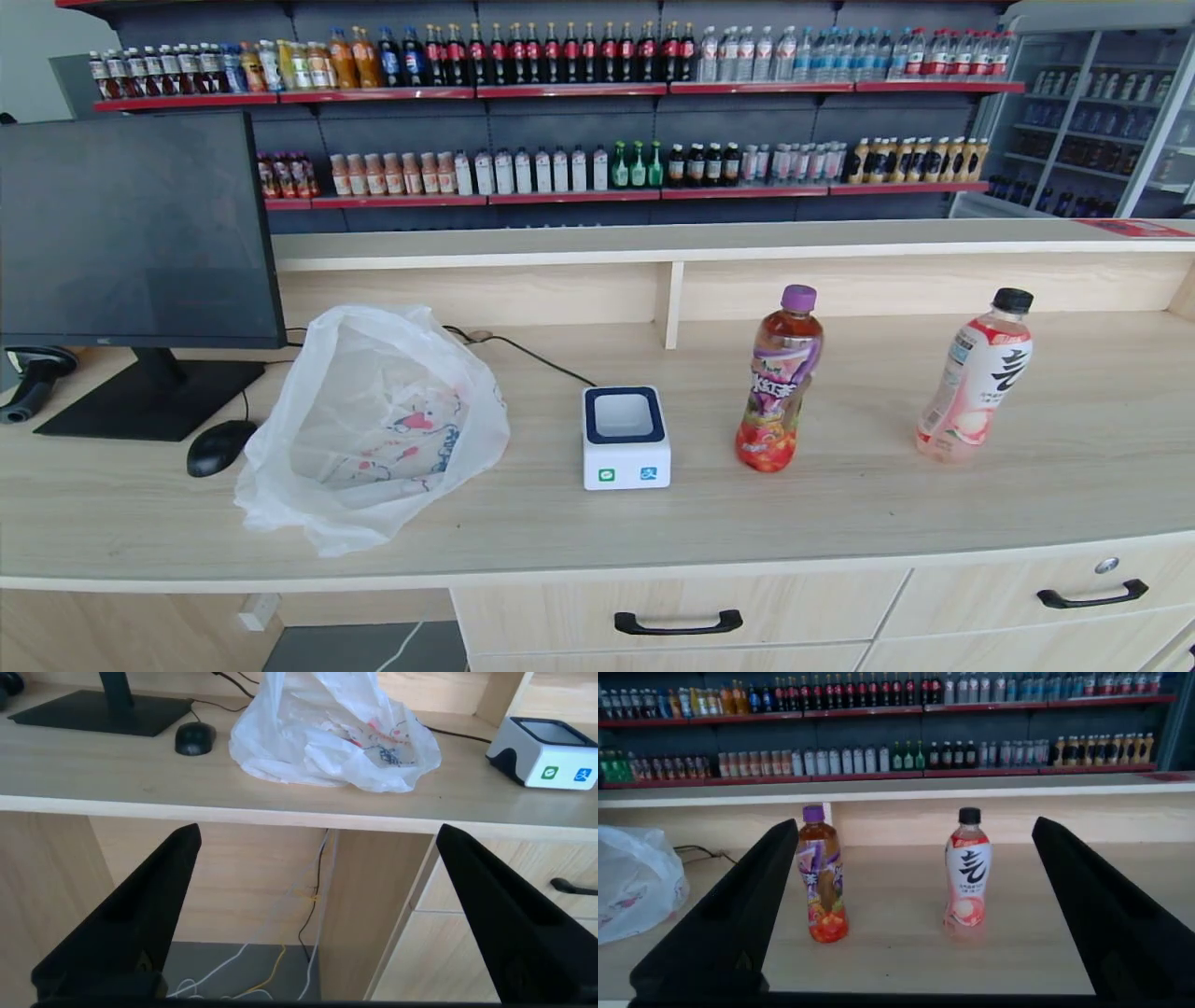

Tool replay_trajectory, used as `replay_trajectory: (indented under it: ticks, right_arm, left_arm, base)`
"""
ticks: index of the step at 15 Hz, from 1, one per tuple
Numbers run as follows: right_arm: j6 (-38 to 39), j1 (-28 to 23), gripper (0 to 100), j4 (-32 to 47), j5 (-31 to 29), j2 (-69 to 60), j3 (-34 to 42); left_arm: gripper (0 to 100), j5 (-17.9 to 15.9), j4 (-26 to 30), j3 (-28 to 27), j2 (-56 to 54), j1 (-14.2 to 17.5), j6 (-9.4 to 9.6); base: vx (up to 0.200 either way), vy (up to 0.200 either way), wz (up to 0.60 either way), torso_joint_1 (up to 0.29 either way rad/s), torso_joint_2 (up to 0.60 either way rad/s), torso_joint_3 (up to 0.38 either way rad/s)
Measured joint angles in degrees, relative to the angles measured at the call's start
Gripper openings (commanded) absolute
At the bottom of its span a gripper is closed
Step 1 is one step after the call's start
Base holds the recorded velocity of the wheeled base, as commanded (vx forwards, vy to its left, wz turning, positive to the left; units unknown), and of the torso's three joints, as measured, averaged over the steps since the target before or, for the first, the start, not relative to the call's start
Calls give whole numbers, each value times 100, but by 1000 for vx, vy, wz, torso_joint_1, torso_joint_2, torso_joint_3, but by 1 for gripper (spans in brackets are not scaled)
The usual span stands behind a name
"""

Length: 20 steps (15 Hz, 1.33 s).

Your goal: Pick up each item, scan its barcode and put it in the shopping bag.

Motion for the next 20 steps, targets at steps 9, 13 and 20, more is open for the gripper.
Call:
replay_trajectory:
  ticks: [9,13,20]
  right_arm:
    - [22,1020,100,-4895,90,4653,-361]
    - [67,1362,100,-5548,88,5756,-325]
    - [152,1654,100,-5748,87,6688,-221]
  left_arm:
    - [100,0,0,0,0,0,0]
    - [100,0,0,0,0,0,0]
    - [100,0,0,0,0,2,0]
  base:
    - [0,0,0,0,0,0]
    - [0,0,0,0,0,0]
    - [0,0,0,0,0,0]
